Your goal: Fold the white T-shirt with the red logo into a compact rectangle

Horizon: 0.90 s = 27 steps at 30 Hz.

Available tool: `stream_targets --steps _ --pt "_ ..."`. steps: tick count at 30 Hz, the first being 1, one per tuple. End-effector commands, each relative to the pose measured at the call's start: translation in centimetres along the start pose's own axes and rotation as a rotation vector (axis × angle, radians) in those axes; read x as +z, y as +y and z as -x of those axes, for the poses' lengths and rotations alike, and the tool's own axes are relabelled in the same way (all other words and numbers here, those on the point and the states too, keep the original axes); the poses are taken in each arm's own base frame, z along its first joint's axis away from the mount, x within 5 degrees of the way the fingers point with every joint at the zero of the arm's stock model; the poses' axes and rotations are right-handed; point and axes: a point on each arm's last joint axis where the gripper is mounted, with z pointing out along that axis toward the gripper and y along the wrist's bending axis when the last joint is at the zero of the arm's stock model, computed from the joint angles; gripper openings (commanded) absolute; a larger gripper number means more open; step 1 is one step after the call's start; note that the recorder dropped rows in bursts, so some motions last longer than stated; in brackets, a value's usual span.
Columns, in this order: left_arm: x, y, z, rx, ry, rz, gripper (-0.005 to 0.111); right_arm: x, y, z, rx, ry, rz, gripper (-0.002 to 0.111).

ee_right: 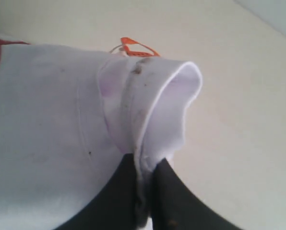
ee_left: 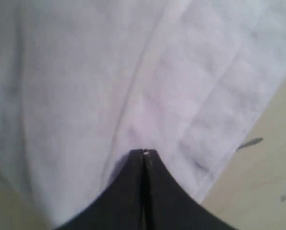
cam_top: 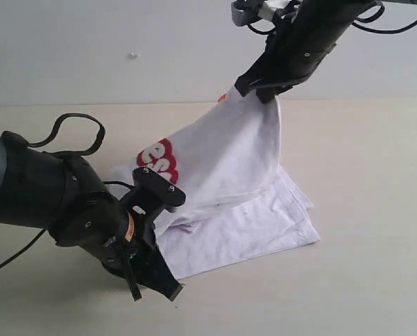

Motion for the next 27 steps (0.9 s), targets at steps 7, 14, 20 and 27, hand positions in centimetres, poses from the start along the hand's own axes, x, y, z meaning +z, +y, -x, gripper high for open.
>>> stream_targets --steps 7,14,20,27 --pt "0.7 0.2 -1.0 -0.015 0.081 0.016 0.0 4.4 -1.6 -2.7 0.011 0.26 -0.161 0.0" --pt "0.5 0.3 -0.6 -0.021 0.08 0.023 0.0 5.9 -1.2 -3.8 0.035 0.354 -0.12 0.009" --pt "-0.4 0.4 -0.1 -0.027 0.053 0.027 0.0 5.8 -0.9 -3.5 0.067 0.324 -0.086 0.048" --pt "-1.3 0.5 0.1 -0.034 0.028 0.028 0.0 4.3 -0.5 -2.4 0.112 0.261 -0.05 0.056"
